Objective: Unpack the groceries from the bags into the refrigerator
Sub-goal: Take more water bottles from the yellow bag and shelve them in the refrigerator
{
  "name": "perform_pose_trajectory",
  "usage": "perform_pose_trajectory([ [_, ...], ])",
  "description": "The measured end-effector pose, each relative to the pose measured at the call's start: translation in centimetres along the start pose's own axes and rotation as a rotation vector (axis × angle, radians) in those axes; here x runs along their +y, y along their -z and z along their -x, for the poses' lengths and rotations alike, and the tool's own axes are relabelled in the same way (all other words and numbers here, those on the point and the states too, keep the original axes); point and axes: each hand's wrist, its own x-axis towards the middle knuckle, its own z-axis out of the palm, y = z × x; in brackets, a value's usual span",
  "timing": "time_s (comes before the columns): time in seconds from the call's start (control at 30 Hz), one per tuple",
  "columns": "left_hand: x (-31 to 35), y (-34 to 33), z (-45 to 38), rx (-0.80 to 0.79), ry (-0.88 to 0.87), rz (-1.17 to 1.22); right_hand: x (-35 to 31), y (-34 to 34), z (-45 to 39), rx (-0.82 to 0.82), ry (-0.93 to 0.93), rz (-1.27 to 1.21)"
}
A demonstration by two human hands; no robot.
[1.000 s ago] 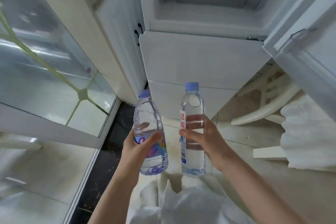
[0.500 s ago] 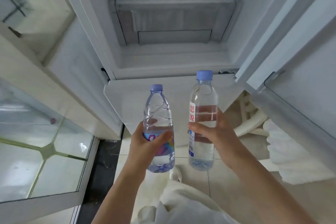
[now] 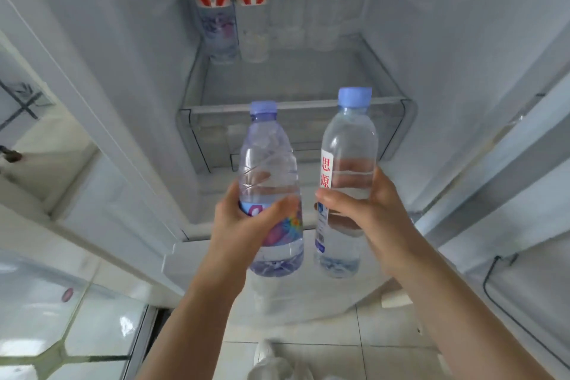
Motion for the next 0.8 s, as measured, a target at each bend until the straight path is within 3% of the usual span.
perform_pose_trajectory([
  [0.4, 8.4, 0.5, -12.1, 0.027, -0.252, -0.034, -8.2, -4.5, -10.3, 0.138, 0.216, -0.128],
  [0.8, 11.7, -1.6, -18.0, 0.108, -0.582, -0.006, -12.8, -5.3, -16.1, 0.217, 0.348, -0.052],
])
